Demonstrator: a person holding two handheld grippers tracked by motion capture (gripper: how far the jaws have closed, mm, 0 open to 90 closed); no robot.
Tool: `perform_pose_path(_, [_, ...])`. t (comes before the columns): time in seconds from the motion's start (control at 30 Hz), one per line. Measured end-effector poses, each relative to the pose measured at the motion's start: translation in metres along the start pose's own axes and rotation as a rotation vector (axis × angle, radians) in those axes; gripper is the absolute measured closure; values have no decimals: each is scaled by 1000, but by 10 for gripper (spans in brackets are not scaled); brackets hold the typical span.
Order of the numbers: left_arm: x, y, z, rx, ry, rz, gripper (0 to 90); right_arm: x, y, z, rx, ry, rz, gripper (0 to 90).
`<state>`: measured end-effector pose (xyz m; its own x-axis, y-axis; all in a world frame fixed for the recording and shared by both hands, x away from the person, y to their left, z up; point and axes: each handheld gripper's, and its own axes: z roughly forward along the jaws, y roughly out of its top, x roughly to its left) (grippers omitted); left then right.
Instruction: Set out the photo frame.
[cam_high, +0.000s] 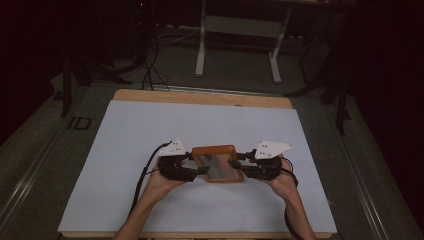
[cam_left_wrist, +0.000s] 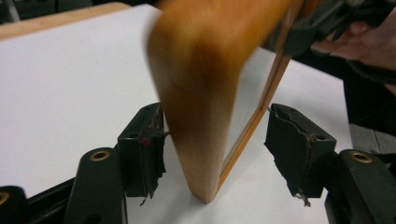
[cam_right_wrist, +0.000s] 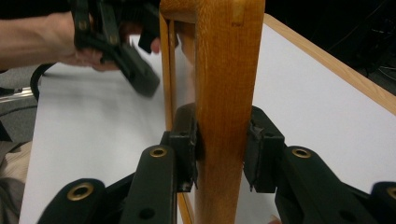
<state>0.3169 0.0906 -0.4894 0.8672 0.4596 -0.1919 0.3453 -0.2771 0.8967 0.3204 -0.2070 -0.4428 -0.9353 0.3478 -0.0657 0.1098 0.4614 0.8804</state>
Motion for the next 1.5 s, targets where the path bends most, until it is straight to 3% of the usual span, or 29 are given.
perform_pose_path(0.13, [-1,-5,12,13,9,-5,413,0,-2,0,-18,-6,16,680])
perform_pose_path(0.2, [-3,-6,17,13,36,-10,442,1,-3,0,-28,-9,32,680])
perform_pose_path(0.37, [-4,-6,20,3,44,-26,479,0,-6,-1,-35,-19,51,678])
perform_pose_path(0.63, [-12,-4,20,13,55,30,576,-3,-12,-4,6,-45,57,618])
perform_pose_path(0.8, [-15,-2,21,15,67,32,586,-6,-17,-6,19,-43,80,611])
perform_pose_path(1.13, [-12,1,5,25,77,15,587,-4,-12,3,10,-26,105,612])
perform_pose_path(1.5, [-5,-1,-19,13,93,-37,587,-2,-9,23,-19,13,188,606])
